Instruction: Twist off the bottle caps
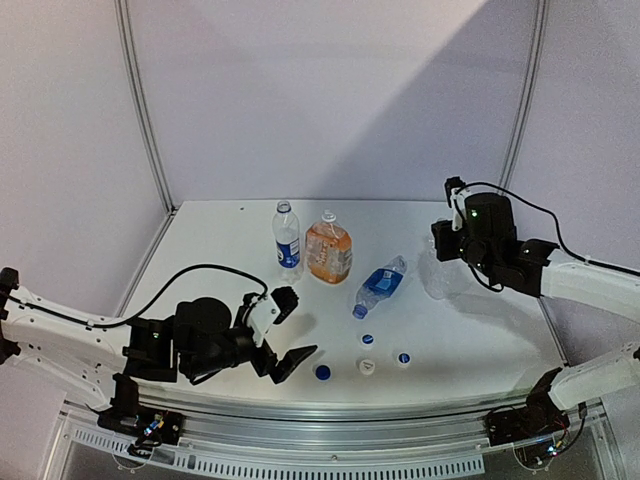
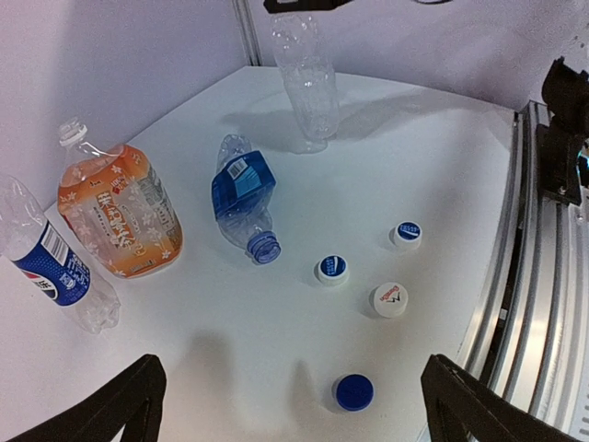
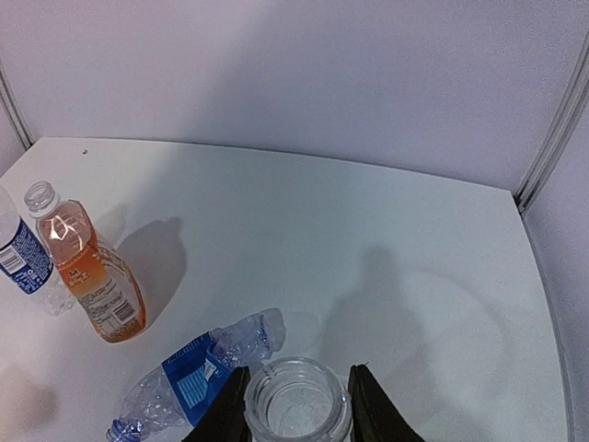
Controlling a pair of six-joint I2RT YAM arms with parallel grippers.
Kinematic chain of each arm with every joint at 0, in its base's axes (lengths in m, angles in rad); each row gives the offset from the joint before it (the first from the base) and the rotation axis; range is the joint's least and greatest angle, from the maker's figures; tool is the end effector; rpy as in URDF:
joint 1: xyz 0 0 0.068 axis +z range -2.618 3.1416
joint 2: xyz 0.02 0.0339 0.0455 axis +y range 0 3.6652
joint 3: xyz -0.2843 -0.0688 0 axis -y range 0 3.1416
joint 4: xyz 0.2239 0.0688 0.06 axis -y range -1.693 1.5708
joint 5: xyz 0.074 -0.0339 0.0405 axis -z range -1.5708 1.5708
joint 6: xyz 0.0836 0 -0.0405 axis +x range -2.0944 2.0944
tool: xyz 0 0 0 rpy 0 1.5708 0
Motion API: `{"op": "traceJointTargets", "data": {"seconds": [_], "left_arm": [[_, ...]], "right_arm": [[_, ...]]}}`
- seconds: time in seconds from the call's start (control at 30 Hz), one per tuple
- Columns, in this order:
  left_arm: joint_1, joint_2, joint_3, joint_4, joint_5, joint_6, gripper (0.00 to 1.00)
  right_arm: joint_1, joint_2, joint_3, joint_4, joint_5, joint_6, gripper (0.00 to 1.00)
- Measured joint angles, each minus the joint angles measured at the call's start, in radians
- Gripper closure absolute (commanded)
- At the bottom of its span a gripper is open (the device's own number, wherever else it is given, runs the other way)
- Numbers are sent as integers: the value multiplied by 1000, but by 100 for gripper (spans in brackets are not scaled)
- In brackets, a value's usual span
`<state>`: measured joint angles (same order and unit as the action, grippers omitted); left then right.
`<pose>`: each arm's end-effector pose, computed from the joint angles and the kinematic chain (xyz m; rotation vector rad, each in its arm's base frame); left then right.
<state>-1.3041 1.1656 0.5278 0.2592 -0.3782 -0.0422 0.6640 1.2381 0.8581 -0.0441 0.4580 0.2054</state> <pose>0.0995 -0.2470 0.2336 0.9420 1.7168 -0.5308 0.2536 0.1515 0.2936 -0.1557 1.9444 0.1167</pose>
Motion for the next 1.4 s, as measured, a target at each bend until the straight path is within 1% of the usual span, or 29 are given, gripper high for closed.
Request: {"op": "traceJointTargets", "data": {"seconds": [0.23, 0.47, 0.8, 1.0, 1.17, 1.4], "left_arm": [[0, 0, 1, -3, 1, 0, 1], [0, 15, 8, -4, 4, 0, 1], [0, 68, 23, -7, 11, 0, 1], [0, 73, 27, -11, 11, 1, 1], [0, 73, 29, -11, 14, 0, 1], [0, 73, 29, -11, 21, 0, 1]], "right_arm": [[-67, 53, -22, 78, -79, 29, 100], [-83, 61, -23, 105, -121, 41, 99], [-99, 106, -23, 112, -170, 61, 94], [-111, 123, -21, 114, -189, 77, 86], [-111, 125, -20, 115, -193, 79, 75], [-111, 129, -16, 115, -201, 82, 68]]}}
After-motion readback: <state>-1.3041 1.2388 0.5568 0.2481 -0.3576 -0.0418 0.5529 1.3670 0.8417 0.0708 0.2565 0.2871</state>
